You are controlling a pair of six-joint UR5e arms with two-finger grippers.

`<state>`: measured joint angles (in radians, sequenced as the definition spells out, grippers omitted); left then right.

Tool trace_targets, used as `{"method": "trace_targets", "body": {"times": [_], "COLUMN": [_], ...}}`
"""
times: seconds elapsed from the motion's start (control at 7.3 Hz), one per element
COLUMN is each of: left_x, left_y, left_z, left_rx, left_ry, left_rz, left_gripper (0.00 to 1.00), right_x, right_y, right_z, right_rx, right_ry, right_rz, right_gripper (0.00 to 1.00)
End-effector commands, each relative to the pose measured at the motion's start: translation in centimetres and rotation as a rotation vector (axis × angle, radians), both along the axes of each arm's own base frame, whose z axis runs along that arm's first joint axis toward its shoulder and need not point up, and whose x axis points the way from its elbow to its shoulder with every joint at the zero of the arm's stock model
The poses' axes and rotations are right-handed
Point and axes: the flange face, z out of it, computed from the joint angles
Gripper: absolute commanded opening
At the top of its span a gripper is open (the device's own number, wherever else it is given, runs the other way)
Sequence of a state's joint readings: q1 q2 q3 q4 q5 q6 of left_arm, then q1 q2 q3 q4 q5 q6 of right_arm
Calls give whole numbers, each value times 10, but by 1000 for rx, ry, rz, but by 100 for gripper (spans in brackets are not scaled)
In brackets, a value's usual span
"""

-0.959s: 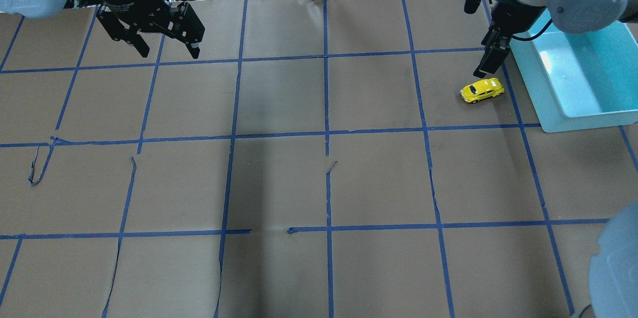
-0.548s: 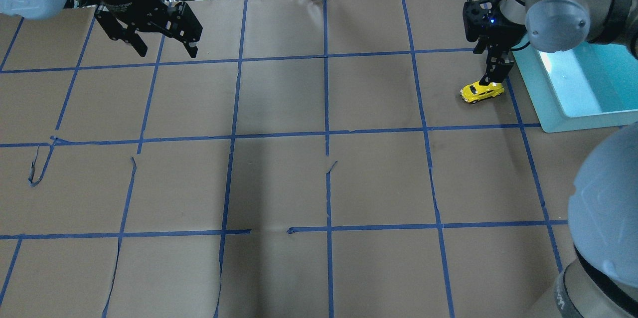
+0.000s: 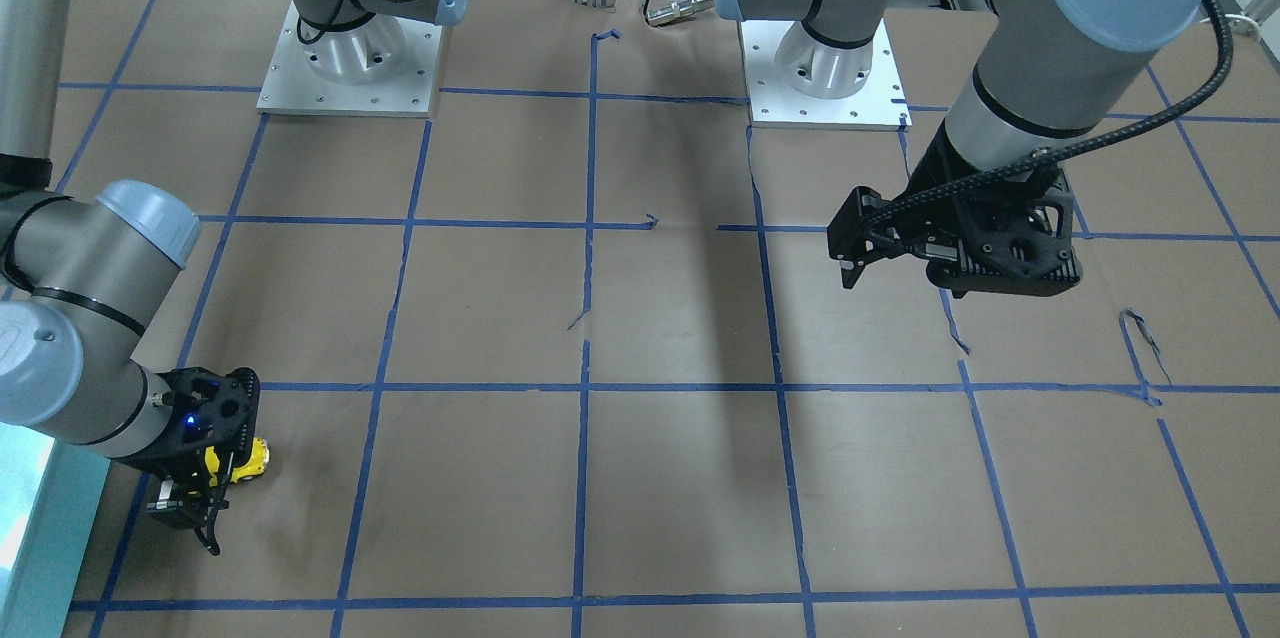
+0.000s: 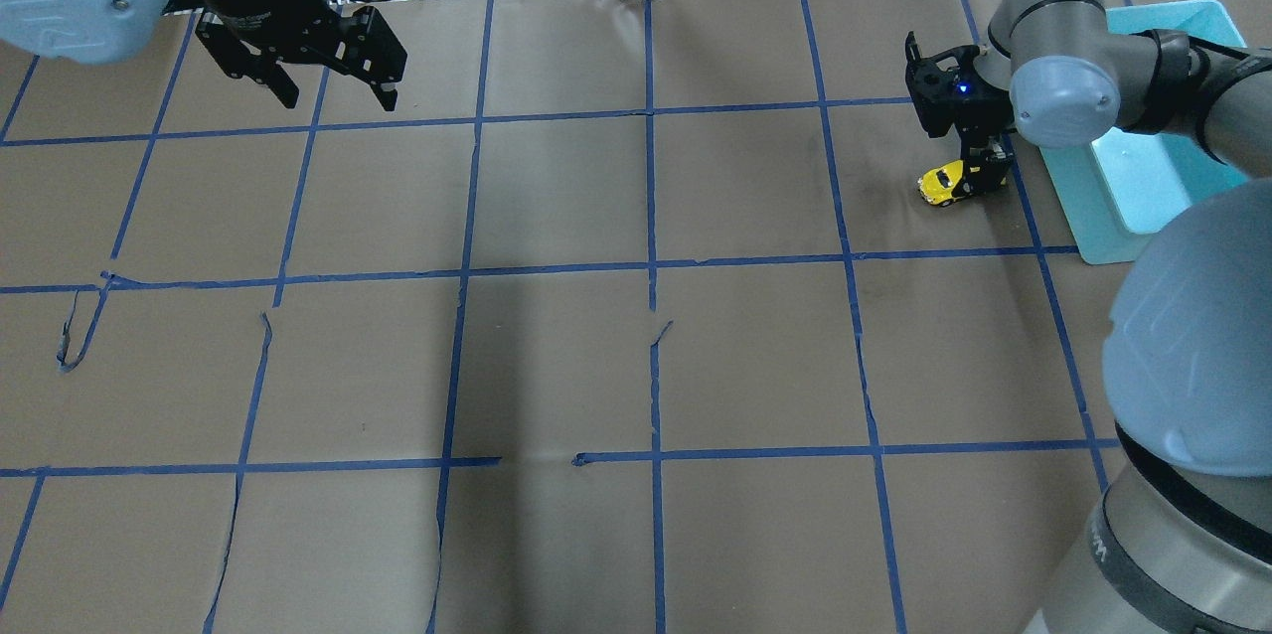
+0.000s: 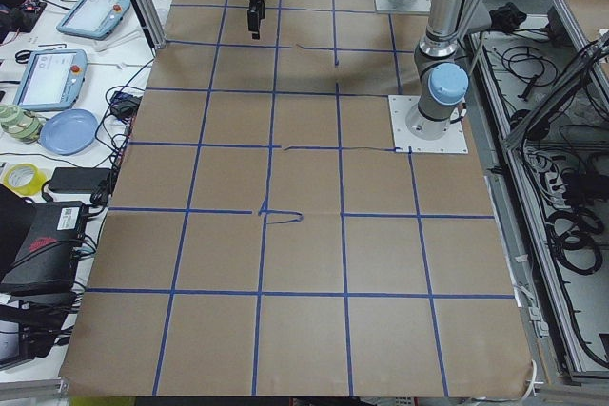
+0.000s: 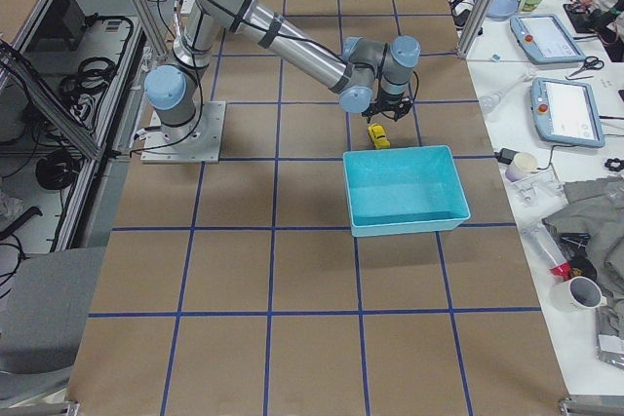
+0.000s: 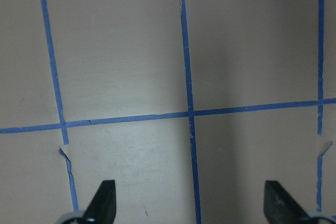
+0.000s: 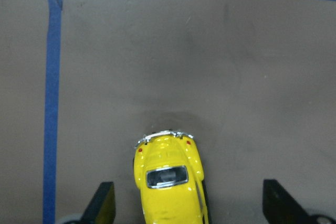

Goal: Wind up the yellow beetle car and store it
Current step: 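Lift the car with the right gripper and carry it over the light blue bin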

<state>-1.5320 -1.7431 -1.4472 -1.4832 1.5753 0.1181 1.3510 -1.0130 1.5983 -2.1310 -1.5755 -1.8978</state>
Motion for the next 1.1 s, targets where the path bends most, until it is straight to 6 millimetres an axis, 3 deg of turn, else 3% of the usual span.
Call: {"method": "trace_targets", "body": {"times": [0.0,0.14,0.27,0.41,0.55,0.68,0.96], "left_x": [1,1,1,2,2,2,6], "left_y": [0,1,0,0,0,-1,-1], "left_z": [0,0,0,0,1,1,2], "left_rx": [-4,-3,-4,-9,-10,-13,-15], "left_ry": [0,0,0,0,0,-1,-1], "left_rz": [3,0,1,3,3,3,9], "left_gripper": [100,100,100,100,100,100,100], "right_x": [-5,-6,-7,-8,-8,-9,-17], "right_y": [1,2,7,5,5,5,18], "right_z": [-9,-13,-19,-17,-8,14,111], "right_rx": [13,20,27,7,-5,-28,-39], "right_ry": [43,34,31,38,49,58,63], "right_rz": [37,59,58,58,47,37,-55], "right_gripper": [98,54,30,13,3,0,0]}}
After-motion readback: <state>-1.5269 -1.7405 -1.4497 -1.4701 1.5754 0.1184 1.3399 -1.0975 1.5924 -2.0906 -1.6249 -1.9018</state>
